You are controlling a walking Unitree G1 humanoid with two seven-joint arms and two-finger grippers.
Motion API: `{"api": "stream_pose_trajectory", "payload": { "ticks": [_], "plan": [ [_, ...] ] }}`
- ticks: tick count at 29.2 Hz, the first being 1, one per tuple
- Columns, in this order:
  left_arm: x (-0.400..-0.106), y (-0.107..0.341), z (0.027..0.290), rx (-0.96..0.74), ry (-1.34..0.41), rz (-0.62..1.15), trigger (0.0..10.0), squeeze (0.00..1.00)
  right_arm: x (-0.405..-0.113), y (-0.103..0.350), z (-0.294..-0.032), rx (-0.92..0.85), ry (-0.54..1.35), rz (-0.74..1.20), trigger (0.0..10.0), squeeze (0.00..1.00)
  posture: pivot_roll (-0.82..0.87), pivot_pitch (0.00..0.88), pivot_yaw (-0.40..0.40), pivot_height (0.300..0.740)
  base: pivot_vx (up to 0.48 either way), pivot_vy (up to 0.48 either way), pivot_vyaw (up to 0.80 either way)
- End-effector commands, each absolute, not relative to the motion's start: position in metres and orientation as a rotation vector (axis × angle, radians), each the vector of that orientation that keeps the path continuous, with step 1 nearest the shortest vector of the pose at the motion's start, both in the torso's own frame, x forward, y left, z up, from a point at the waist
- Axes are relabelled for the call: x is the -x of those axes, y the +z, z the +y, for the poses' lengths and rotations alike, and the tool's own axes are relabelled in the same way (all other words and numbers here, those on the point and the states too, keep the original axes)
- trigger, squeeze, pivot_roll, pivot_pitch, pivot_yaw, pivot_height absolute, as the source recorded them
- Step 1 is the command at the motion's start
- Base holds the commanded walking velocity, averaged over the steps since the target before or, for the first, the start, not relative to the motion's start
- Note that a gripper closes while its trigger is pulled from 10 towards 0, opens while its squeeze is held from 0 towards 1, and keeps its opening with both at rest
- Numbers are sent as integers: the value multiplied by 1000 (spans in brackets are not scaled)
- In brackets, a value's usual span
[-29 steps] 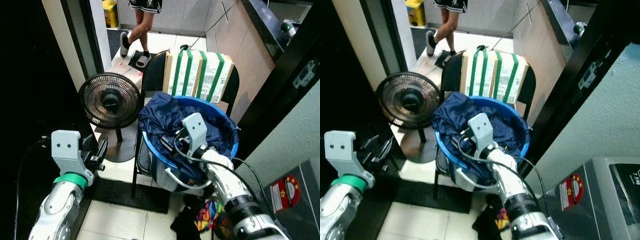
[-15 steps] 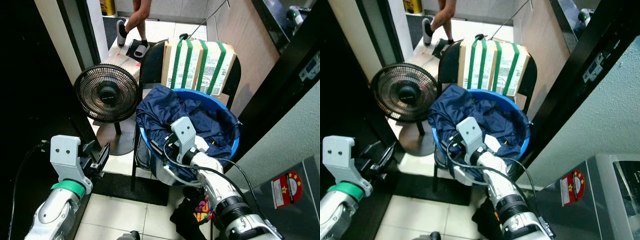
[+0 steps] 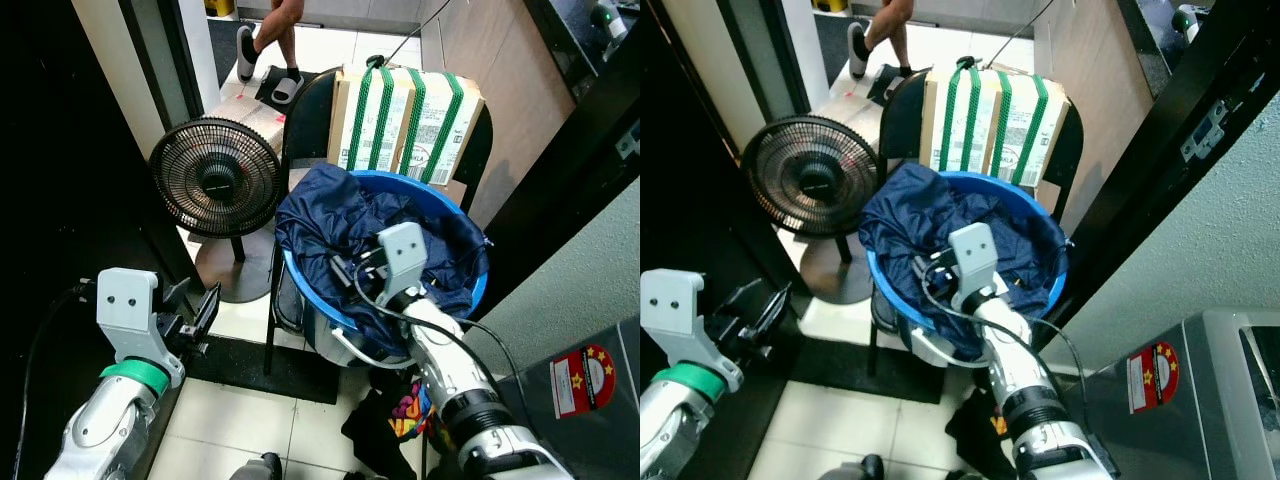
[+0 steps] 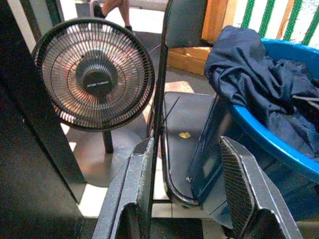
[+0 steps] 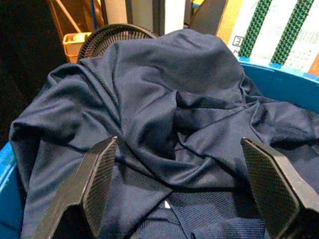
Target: Clothes washing
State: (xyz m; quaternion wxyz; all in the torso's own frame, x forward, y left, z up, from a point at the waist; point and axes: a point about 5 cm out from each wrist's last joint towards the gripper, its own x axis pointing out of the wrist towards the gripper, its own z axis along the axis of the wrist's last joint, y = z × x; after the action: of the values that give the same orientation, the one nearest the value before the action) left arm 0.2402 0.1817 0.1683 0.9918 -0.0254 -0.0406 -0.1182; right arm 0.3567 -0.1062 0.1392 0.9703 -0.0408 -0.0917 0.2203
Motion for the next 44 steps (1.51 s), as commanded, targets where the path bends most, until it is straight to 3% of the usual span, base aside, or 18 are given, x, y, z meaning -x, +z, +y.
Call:
{"api": "stream_pose_trajectory", "payload": {
  "ticks": [1,7,19,20,22,23,24,26,27,29,44],
  "plan": [
    [-238,164,182,53,-241,-61,10000,0,-353,126,-107,88,447,-141,10000,0,162,165,56,740,0,0,0],
    [-240,161,177,20,-293,-40,10000,0,-343,94,-92,262,597,36,10000,0,156,152,63,740,0,0,0],
    [-239,161,173,35,-350,-36,10000,0,-322,76,-73,296,803,97,10000,0,153,145,70,740,0,0,0],
    [-240,162,173,36,-352,-39,10000,0,-321,76,-71,293,806,91,4431,0,151,146,71,740,0,0,0],
    [-240,162,173,36,-352,-39,10000,0,-321,76,-71,293,806,91,4431,0,151,146,71,740,0,0,0],
    [-240,162,173,38,-354,-43,10000,0,-321,76,-70,290,808,86,3608,0,151,146,71,740,0,0,0],
    [-240,163,173,39,-355,-47,10000,0,-321,77,-69,285,808,78,1843,0,151,146,72,740,0,0,0],
    [-241,164,173,39,-356,-49,10000,0,-321,78,-68,281,808,73,1843,0,151,146,72,740,0,0,0],
    [-241,164,172,40,-356,-51,10000,0,-321,79,-67,277,808,66,588,0,151,146,72,740,0,0,0],
    [-241,164,172,41,-357,-53,10000,0,-321,80,-66,272,806,59,0,0,152,148,72,740,0,0,0],
    [-241,166,172,45,-356,-64,10000,0,-331,103,-68,181,726,-55,0,0,156,144,72,740,0,0,0]
  ]
}}
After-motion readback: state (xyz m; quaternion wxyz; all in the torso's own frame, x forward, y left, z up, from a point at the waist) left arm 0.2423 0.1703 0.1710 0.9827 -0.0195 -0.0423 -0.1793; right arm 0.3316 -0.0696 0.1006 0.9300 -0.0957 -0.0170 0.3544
